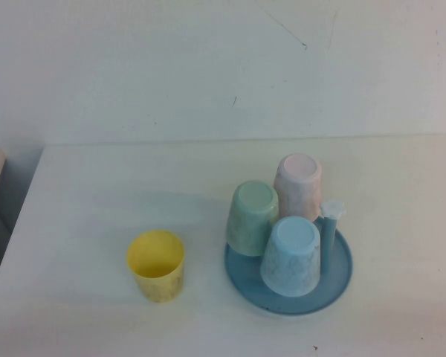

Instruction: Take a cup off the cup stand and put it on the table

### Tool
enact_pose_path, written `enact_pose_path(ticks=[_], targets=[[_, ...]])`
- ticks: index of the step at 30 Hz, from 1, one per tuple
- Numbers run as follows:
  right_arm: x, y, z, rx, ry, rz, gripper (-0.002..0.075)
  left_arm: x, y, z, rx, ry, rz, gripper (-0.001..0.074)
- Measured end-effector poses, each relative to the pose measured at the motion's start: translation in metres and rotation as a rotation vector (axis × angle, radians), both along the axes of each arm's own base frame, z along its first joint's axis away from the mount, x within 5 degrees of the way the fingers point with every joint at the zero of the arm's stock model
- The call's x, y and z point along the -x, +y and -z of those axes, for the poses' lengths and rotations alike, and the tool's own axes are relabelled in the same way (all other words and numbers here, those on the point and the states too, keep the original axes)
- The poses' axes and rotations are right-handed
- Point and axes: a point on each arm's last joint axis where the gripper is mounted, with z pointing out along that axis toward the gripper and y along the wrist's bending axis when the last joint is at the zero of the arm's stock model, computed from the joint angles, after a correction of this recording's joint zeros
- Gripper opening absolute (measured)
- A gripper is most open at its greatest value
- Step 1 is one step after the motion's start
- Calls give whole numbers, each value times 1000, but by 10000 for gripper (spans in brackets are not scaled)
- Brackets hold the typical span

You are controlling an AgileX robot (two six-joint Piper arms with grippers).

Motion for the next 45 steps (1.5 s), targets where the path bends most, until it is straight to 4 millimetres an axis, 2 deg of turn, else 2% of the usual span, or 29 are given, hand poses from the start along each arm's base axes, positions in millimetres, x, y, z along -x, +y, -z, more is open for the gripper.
enact_pose_path(ticks=[3,5,10,18,21,24,26,29,32,35,40,43,45], targets=[[0,0,-1,1,-12,-1,18,-1,0,-10,394,-88,-35,-3],[0,0,-1,1,-14,-1,18,-1,4,-14,517,-138,-76,-3],[-1,0,-1,1,-16,-1,18,-1,12,-19,464,-206,-150,-3],[-1,0,-1,1,-16,-1,18,-1,14,-19,492,-221,-171,-3],[-1,0,-1,1,-16,-1,18,-1,10,-18,466,-194,-128,-3],[-1,0,-1,1,-16,-1,18,0,-5,-20,348,-122,27,-3],[-1,0,-1,1,-16,-1,18,3,-16,-32,237,-72,158,-3],[-1,0,-1,1,-16,-1,18,4,-32,-59,-33,82,390,-3],[-1,0,-1,1,-16,-1,18,-1,-37,-82,-239,216,544,-3],[-1,0,-1,1,-16,-1,18,-14,-35,-113,-412,298,655,-3],[-1,0,-1,1,-16,-1,18,-43,-33,-162,-545,331,782,-3],[-1,0,-1,1,-16,-1,18,-63,-35,-175,-582,366,869,-3],[-1,0,-1,1,-16,-1,18,-76,-39,-176,-607,413,932,-3]])
